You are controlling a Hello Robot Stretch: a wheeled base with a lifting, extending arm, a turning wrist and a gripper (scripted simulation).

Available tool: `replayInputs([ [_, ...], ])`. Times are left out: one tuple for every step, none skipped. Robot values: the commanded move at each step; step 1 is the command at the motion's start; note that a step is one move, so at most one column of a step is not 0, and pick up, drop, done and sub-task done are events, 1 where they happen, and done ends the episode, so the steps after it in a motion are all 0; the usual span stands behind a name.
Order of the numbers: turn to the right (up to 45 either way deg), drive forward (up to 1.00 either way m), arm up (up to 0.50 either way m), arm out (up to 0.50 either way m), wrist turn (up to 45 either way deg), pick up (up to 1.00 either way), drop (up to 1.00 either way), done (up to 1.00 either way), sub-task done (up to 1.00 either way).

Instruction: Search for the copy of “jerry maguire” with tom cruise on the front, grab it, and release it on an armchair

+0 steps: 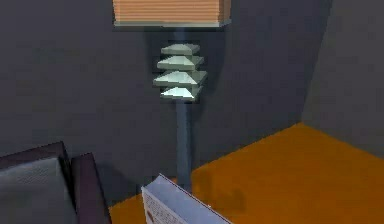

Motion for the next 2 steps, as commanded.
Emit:
replayInputs([
  [0.0,0.05,0.00,0.00,0.0,0.00,0.00,0.00,0.00],
  [45.0,0.00,0.00,0.00,0.0,0.00,0.00,0.00,0.00],
])
